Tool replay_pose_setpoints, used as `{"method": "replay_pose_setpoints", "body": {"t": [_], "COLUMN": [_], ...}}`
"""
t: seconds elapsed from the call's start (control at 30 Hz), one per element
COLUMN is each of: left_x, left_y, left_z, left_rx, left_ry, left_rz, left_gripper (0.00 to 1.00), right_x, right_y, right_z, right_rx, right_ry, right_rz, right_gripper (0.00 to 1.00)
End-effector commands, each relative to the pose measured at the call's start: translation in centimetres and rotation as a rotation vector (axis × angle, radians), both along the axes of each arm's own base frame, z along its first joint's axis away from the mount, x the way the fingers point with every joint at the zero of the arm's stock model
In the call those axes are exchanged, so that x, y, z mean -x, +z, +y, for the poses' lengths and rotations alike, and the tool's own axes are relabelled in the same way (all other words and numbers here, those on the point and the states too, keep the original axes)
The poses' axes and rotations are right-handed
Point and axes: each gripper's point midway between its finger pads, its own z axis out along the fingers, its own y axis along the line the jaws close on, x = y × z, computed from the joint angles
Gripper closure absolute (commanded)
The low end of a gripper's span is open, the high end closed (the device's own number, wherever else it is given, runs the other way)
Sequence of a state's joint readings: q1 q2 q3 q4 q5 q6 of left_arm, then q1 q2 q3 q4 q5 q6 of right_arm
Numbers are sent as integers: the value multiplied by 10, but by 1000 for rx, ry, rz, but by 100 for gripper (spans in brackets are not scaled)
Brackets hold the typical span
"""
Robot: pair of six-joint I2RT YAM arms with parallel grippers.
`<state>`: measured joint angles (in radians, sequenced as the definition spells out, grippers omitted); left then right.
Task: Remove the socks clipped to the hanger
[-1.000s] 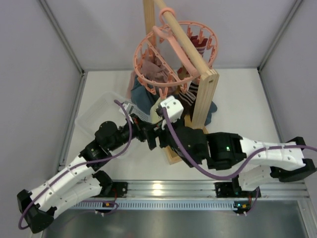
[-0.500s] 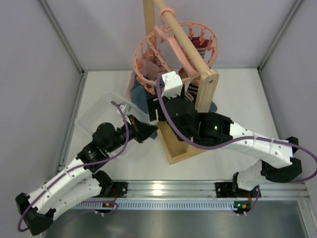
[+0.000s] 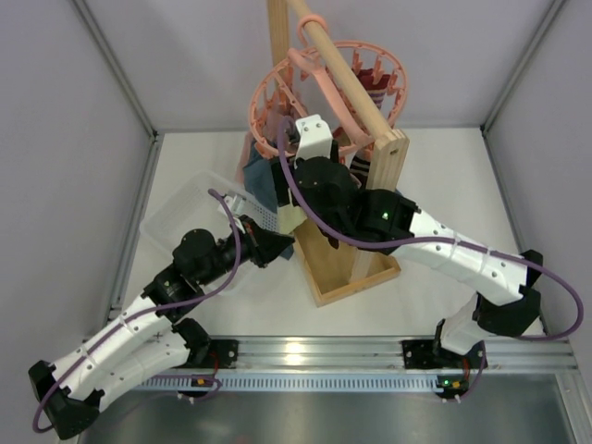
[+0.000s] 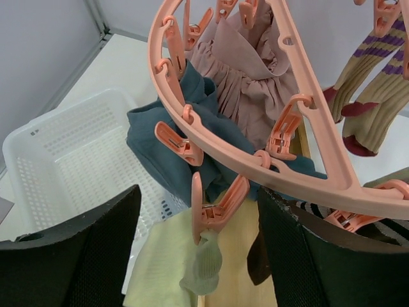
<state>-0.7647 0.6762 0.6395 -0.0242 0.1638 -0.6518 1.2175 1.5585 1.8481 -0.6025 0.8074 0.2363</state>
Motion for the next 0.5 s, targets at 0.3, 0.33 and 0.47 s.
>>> {"method": "replay_pose_setpoints", "body": {"t": [0.3, 0.33, 0.47], "left_x": [2, 2, 2], "left_y": [22, 22, 23], "left_z": [4, 4, 4], "left_rx": [25, 26, 26], "left_ry": [3, 3, 1], "left_rz": [-46, -47, -48], "left_gripper": [100, 100, 100], "right_x": [-20, -21, -27], "right_y": [5, 6, 2], "right_z": [1, 0, -6], "right_rx": [-118, -132, -151], "right_ry": [1, 3, -13], "right_rz": [11, 13, 19], "right_gripper": [33, 35, 36]}}
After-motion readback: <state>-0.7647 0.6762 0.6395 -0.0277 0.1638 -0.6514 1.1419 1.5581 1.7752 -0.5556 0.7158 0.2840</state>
